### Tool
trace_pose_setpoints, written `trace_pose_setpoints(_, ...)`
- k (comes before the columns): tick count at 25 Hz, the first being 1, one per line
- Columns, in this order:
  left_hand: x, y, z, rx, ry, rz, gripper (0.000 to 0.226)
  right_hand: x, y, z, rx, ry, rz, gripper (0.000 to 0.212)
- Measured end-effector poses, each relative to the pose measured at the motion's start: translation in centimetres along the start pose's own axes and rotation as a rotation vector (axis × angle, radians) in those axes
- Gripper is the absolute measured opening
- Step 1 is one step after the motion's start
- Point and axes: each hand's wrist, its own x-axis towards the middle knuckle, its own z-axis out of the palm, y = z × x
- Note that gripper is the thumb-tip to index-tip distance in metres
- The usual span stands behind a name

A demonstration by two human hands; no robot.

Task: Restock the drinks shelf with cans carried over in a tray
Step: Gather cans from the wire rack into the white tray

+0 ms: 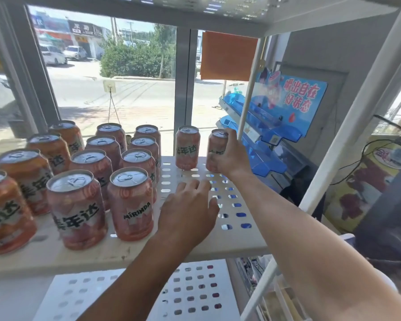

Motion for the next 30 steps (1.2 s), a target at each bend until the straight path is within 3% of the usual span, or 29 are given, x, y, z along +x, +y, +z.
trace_pose_setpoints(4,-0.4,0.6,-0.8,-0.037,0.031,-0.008,0.036,-2.6,-0.7,-1.6,0.053,0.102,-0.049,0.074)
trace_pose_setpoints(10,-3.2,1.9,-2.8,-0.071,0.108,-0.028,0.035,-8.8,-2.8,-5.2,0.248,0.115,-0.136,0.087)
trace_pose_setpoints(20,-10.4,4.8,-6.3,-0.077,0.214,-0.018,0.03,-20.4,-3.4,-13.9,0.287,0.027,-0.191,0.069)
trace_pose_setpoints(30,-16.2,13.4,-1.6,-0.097,0.043,0.122,0.03,-31.9,9.4,-20.0,0.258,0.058,0.13,0.057)
